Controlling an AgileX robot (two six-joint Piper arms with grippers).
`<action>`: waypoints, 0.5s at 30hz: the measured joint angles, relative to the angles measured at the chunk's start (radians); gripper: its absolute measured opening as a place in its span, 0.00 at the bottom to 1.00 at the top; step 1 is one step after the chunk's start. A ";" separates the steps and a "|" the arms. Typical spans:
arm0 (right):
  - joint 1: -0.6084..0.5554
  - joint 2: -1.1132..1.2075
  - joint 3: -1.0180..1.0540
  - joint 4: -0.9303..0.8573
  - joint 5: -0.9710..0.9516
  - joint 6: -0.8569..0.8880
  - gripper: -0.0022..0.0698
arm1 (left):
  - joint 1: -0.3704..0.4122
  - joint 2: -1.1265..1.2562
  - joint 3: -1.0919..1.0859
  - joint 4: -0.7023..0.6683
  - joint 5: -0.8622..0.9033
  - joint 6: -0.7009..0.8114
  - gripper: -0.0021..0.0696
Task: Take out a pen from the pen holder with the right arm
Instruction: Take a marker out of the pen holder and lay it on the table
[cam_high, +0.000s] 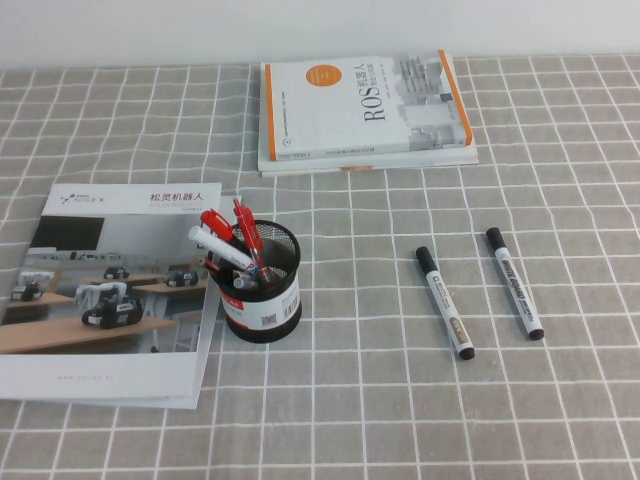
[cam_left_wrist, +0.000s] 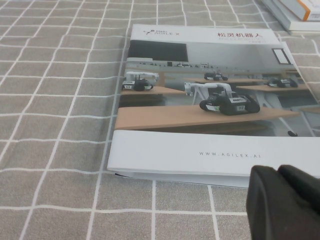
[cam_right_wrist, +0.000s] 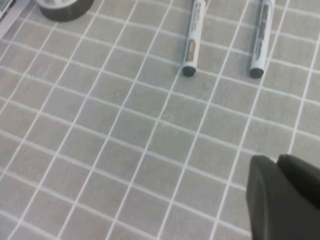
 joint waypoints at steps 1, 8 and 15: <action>0.000 -0.002 0.029 0.000 -0.044 -0.004 0.01 | 0.000 0.000 0.000 0.000 0.000 0.000 0.02; -0.010 -0.031 0.279 -0.019 -0.420 -0.011 0.01 | 0.000 0.000 0.000 0.000 0.000 0.000 0.02; -0.238 -0.176 0.532 -0.009 -0.776 -0.011 0.01 | 0.000 0.000 0.000 0.000 0.000 0.000 0.02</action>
